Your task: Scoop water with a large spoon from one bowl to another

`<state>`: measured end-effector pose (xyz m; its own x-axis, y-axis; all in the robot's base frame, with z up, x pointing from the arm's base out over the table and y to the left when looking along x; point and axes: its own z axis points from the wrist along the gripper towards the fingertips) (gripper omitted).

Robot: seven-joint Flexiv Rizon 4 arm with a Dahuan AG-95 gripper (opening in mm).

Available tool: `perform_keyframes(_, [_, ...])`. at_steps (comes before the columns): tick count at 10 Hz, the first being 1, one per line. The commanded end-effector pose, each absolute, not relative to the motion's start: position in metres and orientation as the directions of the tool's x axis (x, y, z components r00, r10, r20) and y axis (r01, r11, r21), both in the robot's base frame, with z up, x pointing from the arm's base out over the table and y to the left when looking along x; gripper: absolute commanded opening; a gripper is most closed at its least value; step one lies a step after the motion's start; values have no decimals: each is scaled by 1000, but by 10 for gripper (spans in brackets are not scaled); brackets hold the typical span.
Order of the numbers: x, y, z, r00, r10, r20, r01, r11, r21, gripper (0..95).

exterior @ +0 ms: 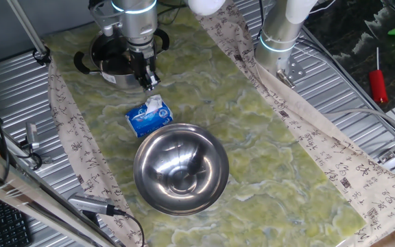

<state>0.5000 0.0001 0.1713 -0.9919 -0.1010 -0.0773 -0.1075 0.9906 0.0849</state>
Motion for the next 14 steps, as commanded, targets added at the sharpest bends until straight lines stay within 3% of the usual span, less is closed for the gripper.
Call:
perform_keyframes(1, [506, 2, 173, -996, -82, -46, -85, 995, 50, 0])
perform_keyframes(8, [525, 7, 179, -998, -14, -54, -15, 1000, 22, 0])
perform_keyframes(14, [537, 10, 182, -997, -62, -49, -63, 998, 9, 0])
